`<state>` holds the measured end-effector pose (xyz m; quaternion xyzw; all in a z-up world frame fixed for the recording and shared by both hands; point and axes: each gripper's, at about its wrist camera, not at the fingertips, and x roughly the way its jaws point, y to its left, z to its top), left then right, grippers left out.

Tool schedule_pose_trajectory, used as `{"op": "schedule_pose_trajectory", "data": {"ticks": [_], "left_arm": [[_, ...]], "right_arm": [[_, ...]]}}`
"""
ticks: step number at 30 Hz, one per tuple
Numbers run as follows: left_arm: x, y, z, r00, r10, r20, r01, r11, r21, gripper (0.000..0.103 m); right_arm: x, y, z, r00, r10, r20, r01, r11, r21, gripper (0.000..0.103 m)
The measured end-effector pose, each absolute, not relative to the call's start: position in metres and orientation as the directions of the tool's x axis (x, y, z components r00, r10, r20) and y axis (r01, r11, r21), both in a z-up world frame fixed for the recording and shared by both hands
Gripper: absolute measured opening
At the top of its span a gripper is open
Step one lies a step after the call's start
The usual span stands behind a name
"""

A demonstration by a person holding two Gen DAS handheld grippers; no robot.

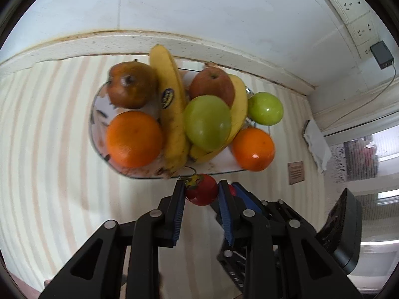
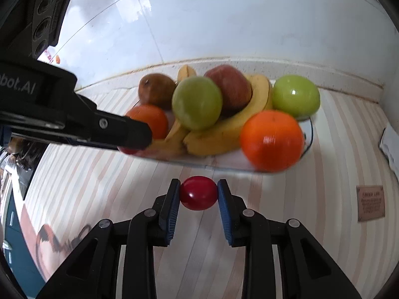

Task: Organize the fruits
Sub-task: 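Carry both cherry tomatoes onto the plate edge and open both grippers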

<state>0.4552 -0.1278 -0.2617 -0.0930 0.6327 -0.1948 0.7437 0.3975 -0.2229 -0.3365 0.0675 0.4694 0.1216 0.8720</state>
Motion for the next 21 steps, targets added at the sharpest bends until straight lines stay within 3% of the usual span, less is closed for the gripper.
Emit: {"op": "schedule_pose_trajectory", "data": {"ticks": [8, 21], "left_arm": [[0.476, -0.143, -0.282, 0.054, -0.427, -0.903, 0.175, 0.894, -0.412, 0.024], [0.480, -0.150, -0.298, 0.077, -0.353, -0.932, 0.198, 0.922, -0.333, 0.025]], "right_arm": [[0.414, -0.226, -0.329, 0.565, 0.255, -0.784, -0.164, 0.967, 0.196, 0.032], [0.420, -0.221, -0.347, 0.585, 0.235, -0.776, -0.180, 0.971, 0.159, 0.033]]}}
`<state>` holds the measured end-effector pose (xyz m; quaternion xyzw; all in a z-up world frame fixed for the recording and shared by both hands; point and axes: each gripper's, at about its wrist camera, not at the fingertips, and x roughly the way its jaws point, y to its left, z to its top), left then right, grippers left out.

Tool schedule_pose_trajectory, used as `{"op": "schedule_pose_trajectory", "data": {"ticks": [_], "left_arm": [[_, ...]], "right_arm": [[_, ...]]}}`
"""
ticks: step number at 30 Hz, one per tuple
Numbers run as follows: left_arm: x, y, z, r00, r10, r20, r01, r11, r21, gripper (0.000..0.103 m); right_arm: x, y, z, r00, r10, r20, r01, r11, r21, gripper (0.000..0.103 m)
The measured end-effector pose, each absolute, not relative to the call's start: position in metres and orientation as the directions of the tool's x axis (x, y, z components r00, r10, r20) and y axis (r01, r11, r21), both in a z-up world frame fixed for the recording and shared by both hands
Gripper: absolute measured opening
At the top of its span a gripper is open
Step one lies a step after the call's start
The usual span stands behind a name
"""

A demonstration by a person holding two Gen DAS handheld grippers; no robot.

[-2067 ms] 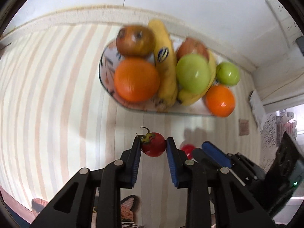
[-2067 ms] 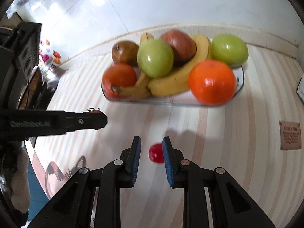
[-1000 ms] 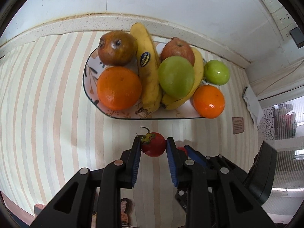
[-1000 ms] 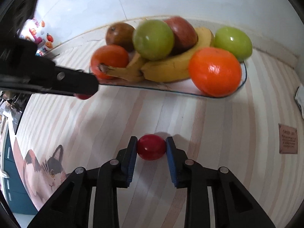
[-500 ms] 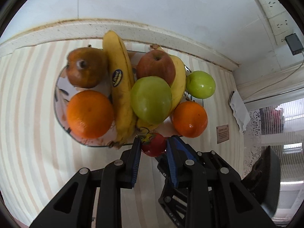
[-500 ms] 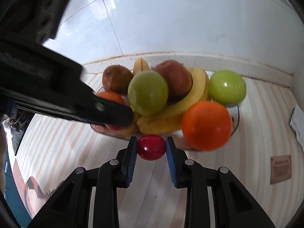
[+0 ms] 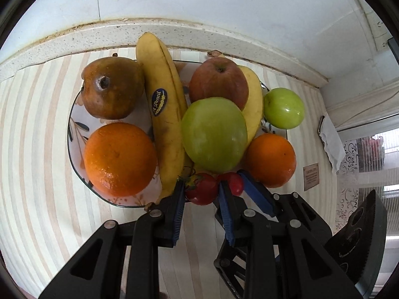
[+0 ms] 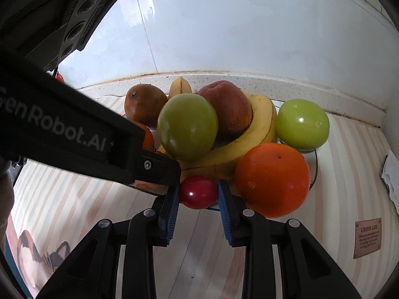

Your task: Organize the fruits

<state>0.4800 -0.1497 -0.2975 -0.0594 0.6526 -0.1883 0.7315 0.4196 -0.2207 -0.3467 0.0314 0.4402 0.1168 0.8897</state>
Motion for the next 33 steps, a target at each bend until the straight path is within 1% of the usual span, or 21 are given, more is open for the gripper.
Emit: {"op": "schedule_pose_trajectory", "data": {"ticks": [8, 9, 10, 11, 12, 13, 16, 20, 21, 23, 25, 26, 27, 28, 33], "left_arm": [[0.481, -0.151, -0.296, 0.075, -0.336, -0.939, 0.160, 0.933, -0.321, 0.027], [0.481, -0.151, -0.295, 0.078, -0.330, -0.941, 0.158, 0.936, -0.316, 0.028], [0.481, -0.151, -0.293, 0.083, -0.326, -0.942, 0.158, 0.937, -0.311, 0.029], [0.481, -0.151, -0.291, 0.090, -0.326, -0.941, 0.161, 0.937, -0.310, 0.031], [0.481, -0.151, -0.288, 0.097, -0.328, -0.940, 0.163, 0.937, -0.310, 0.034], [0.481, -0.150, -0.285, 0.105, -0.327, -0.939, 0.163, 0.937, -0.308, 0.035], [0.481, -0.147, -0.277, 0.129, -0.332, -0.934, 0.164, 0.936, -0.310, 0.043], [0.479, -0.144, -0.263, 0.179, -0.318, -0.931, 0.176, 0.942, -0.287, 0.058], [0.478, -0.142, -0.260, 0.188, -0.311, -0.932, 0.177, 0.944, -0.280, 0.064], [0.475, -0.139, -0.255, 0.213, -0.296, -0.931, 0.174, 0.949, -0.262, 0.070], [0.471, -0.134, -0.249, 0.249, -0.260, -0.933, 0.175, 0.960, -0.221, 0.079], [0.468, -0.131, -0.246, 0.268, -0.224, -0.937, 0.174, 0.968, -0.182, 0.086], [0.466, -0.128, -0.244, 0.281, -0.201, -0.938, 0.171, 0.973, -0.157, 0.090], [0.462, -0.125, -0.243, 0.296, -0.171, -0.940, 0.165, 0.978, -0.126, 0.090], [0.442, -0.114, -0.241, 0.339, -0.068, -0.938, 0.160, 0.987, -0.014, 0.092]], "right_arm": [[0.417, -0.226, -0.345, 0.591, 0.254, -0.766, -0.188, 0.966, 0.176, 0.034], [0.415, -0.225, -0.343, 0.592, 0.262, -0.762, -0.190, 0.965, 0.184, 0.037], [0.415, -0.227, -0.342, 0.595, 0.267, -0.758, -0.189, 0.963, 0.191, 0.042], [0.414, -0.228, -0.340, 0.600, 0.274, -0.752, -0.190, 0.962, 0.198, 0.046], [0.412, -0.229, -0.337, 0.610, 0.273, -0.744, -0.188, 0.962, 0.199, 0.053], [0.412, -0.230, -0.335, 0.614, 0.276, -0.739, -0.187, 0.961, 0.204, 0.056], [0.408, -0.234, -0.326, 0.623, 0.295, -0.725, -0.178, 0.955, 0.236, 0.064], [0.402, -0.240, -0.316, 0.635, 0.306, -0.710, -0.165, 0.951, 0.263, 0.069], [0.401, -0.242, -0.314, 0.634, 0.306, -0.710, -0.160, 0.950, 0.266, 0.070], [0.399, -0.246, -0.310, 0.616, 0.282, -0.735, -0.127, 0.957, 0.261, 0.073], [0.400, -0.251, -0.307, 0.588, 0.245, -0.771, -0.081, 0.966, 0.244, 0.083], [0.400, -0.254, -0.306, 0.569, 0.243, -0.786, -0.066, 0.966, 0.250, 0.085], [0.401, -0.258, -0.306, 0.549, 0.238, -0.801, -0.049, 0.966, 0.254, 0.091], [0.400, -0.261, -0.304, 0.528, 0.213, -0.822, -0.023, 0.971, 0.237, 0.094], [0.396, -0.272, -0.295, 0.468, 0.164, -0.868, 0.041, 0.978, 0.207, 0.095]]}}
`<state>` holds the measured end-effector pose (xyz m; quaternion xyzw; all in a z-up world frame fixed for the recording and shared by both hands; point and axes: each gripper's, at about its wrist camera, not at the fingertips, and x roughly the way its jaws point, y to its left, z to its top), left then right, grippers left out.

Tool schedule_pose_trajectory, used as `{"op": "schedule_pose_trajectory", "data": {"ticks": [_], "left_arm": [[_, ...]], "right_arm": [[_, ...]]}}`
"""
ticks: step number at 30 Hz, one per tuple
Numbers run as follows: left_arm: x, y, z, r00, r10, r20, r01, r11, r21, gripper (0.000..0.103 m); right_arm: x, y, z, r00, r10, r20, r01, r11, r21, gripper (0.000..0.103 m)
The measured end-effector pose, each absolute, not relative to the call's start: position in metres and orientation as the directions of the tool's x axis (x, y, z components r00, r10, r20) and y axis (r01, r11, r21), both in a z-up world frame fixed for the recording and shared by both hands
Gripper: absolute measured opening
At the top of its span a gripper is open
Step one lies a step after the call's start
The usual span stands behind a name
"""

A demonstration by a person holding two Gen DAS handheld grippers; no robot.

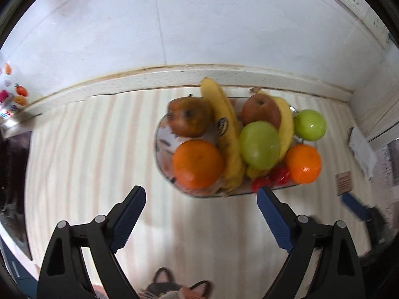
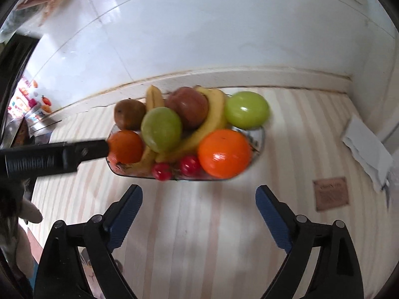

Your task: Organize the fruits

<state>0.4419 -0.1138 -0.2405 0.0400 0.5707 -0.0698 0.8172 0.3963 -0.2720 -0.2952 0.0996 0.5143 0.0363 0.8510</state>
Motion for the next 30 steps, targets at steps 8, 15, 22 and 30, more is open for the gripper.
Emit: {"op": "schedule_pose_trajectory", "data": {"ticks": [8, 15, 22, 30], "left_arm": [[0.412, -0.103, -0.227, 0.361, -0.067, -0.930, 0.141, 0.990, -0.017, 0.093], [0.393, -0.102, -0.200, 0.402, -0.071, -0.913, 0.135, 0.991, -0.018, 0.093], [0.357, -0.103, -0.154, 0.470, -0.054, -0.881, 0.106, 0.994, -0.004, 0.093], [0.299, -0.096, -0.093, 0.566, -0.041, -0.823, 0.065, 0.998, -0.005, 0.093]], "right_arm": [[0.385, -0.282, -0.255, 0.468, 0.108, -0.877, 0.072, 0.985, 0.159, 0.096], [0.373, -0.285, -0.220, 0.489, 0.093, -0.867, 0.080, 0.985, 0.150, 0.096], [0.342, -0.287, -0.170, 0.526, 0.111, -0.843, 0.038, 0.987, 0.153, 0.096], [0.284, -0.283, -0.100, 0.625, 0.097, -0.774, -0.018, 0.994, 0.110, 0.099]]}}
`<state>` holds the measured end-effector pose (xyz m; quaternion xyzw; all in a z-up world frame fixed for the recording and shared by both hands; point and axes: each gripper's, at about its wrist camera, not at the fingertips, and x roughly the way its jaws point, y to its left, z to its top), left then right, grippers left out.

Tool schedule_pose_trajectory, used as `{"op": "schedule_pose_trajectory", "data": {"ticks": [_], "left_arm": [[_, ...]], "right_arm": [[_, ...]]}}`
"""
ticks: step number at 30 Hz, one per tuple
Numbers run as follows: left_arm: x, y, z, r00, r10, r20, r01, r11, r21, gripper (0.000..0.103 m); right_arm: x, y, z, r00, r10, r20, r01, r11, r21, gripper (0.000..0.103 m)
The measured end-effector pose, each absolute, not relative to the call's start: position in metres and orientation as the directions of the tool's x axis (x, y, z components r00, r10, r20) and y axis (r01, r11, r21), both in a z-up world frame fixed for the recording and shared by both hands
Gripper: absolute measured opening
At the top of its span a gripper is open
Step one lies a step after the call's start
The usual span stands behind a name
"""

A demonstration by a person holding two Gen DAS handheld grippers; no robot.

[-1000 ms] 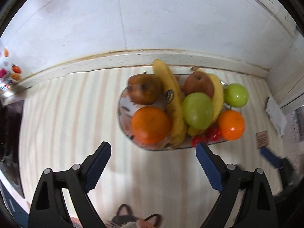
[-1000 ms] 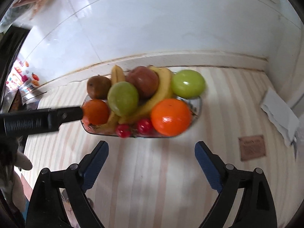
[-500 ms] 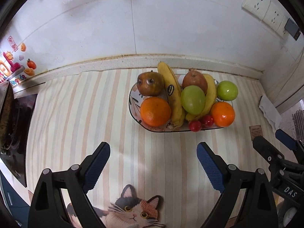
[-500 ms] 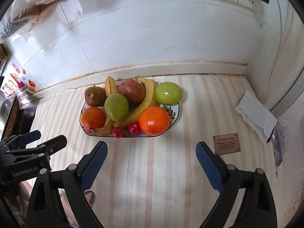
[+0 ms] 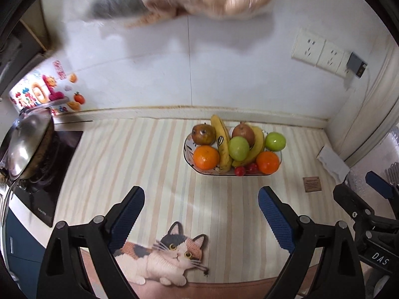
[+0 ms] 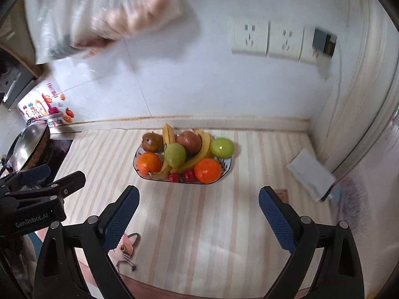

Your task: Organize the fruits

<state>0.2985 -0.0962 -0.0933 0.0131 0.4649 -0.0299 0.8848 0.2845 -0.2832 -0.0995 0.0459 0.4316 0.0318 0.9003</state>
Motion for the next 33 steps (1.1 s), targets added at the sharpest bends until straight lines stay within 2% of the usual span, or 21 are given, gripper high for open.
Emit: {"op": "schedule_pose_trajectory", "data": {"ticks": [6, 17, 24, 33], "left_arm": [[0.247, -0.085, -0.058, 0.634, -0.028, -0.773, 0.073, 0.997, 0.024, 0.093], [0.134, -0.039, 0.003, 0.729, -0.096, -0.677, 0.150, 0.988, 0.021, 0.093], [0.078, -0.020, 0.019, 0.724, -0.123, -0.679, 0.183, 0.983, 0.017, 0.093], [0.049, -0.011, 0.026, 0.746, -0.078, -0.661, 0.113, 0.993, 0.012, 0.093]], "right_arm": [[0.226, -0.275, -0.050, 0.689, 0.078, -0.720, 0.008, 0.993, 0.115, 0.100], [0.085, -0.228, 0.013, 0.755, 0.021, -0.655, 0.083, 0.988, 0.128, 0.100], [0.012, -0.206, 0.040, 0.769, 0.029, -0.639, 0.075, 0.988, 0.136, 0.100], [-0.027, -0.211, 0.053, 0.797, 0.050, -0.601, 0.041, 0.990, 0.136, 0.101]]}}
